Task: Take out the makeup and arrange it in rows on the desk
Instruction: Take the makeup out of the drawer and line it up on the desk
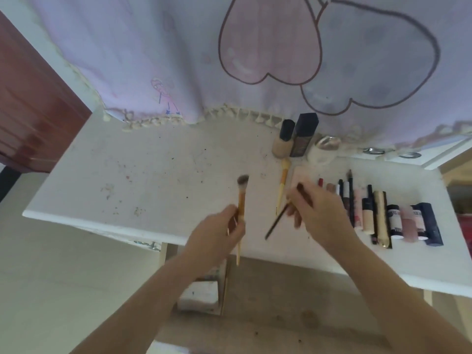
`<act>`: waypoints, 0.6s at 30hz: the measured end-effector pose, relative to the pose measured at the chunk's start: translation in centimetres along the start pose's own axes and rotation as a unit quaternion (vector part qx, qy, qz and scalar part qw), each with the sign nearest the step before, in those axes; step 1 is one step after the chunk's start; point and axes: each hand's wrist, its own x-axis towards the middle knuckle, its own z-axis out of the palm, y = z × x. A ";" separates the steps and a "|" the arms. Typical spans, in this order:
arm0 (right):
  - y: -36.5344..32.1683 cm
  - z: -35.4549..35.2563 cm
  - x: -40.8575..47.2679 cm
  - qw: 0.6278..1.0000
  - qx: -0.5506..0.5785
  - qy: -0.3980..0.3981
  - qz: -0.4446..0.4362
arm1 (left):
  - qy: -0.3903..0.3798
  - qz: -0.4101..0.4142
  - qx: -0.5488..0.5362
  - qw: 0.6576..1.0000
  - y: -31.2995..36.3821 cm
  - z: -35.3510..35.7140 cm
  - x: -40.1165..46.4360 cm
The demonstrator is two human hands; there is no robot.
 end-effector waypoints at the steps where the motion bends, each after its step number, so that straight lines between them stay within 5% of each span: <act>1: -0.3 0.2 2.6 0.999 -0.005 0.033 -0.007 | 0.018 -0.003 0.017 1.000 0.7 -0.5 2.2; 4: 0.3 2.6 9.4 0.991 -0.126 0.036 0.014 | 0.041 -0.044 0.056 0.997 1.9 -0.8 8.1; 9: 2.2 4.2 12.9 0.952 -0.294 -0.026 0.083 | -0.029 -0.097 0.151 0.983 2.3 1.1 12.5; 14: 1.4 3.5 11.4 0.958 -0.273 0.023 0.081 | -0.072 -0.086 0.209 0.971 2.4 2.0 12.6; 18: -0.8 4.2 3.2 0.988 -0.151 -0.015 -0.013 | 0.002 0.010 0.162 0.987 0.3 0.8 8.7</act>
